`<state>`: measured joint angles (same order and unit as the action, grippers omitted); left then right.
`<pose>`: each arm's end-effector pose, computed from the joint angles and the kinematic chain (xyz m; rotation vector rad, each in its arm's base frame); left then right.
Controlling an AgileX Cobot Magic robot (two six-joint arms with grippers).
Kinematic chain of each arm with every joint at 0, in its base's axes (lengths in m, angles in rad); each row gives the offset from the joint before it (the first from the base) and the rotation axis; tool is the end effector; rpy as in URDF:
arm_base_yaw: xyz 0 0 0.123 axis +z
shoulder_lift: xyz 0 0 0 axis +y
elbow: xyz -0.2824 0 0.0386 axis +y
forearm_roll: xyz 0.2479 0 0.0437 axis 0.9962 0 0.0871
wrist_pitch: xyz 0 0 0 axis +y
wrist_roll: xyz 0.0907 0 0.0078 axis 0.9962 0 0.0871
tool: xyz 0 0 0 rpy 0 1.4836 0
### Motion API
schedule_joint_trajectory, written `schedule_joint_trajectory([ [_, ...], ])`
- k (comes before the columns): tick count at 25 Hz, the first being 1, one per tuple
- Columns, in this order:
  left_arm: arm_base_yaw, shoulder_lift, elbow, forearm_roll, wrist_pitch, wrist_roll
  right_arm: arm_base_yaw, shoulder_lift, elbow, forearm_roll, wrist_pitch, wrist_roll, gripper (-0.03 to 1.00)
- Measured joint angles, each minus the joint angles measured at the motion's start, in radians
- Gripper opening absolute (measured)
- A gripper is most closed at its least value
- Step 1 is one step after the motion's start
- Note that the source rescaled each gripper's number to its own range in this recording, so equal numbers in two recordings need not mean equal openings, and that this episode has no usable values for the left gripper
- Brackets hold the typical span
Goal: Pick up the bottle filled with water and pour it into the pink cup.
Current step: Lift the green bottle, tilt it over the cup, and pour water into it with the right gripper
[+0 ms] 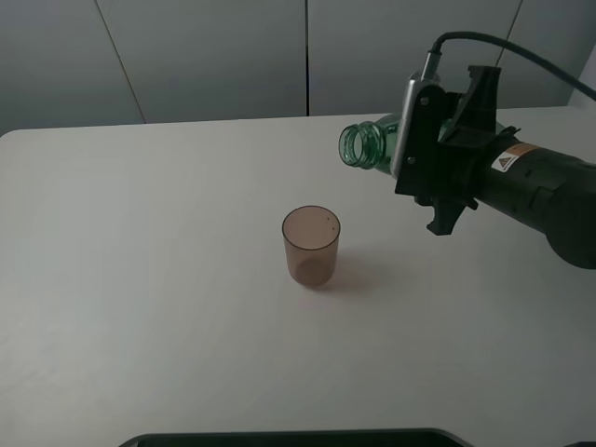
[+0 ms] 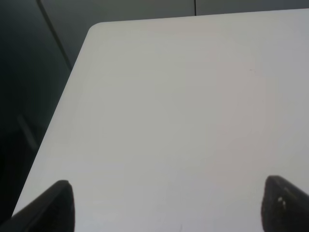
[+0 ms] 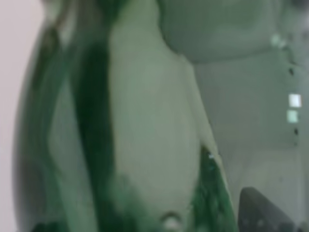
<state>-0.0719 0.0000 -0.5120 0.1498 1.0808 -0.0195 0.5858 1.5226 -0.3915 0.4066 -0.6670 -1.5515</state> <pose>-0.0067 0.0125 0.2796 0.0438 2.0449 0.1224 0.2212 0.1201 0.1653 -1.4951 1.3813 -0.6539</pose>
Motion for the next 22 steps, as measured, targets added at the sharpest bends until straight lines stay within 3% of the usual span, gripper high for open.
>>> schedule_joint_trajectory([
  [22, 0.000, 0.000, 0.000, 0.000, 0.000, 0.006, 0.000, 0.064, -0.047, -0.008, 0.000, -0.132, 0.00],
])
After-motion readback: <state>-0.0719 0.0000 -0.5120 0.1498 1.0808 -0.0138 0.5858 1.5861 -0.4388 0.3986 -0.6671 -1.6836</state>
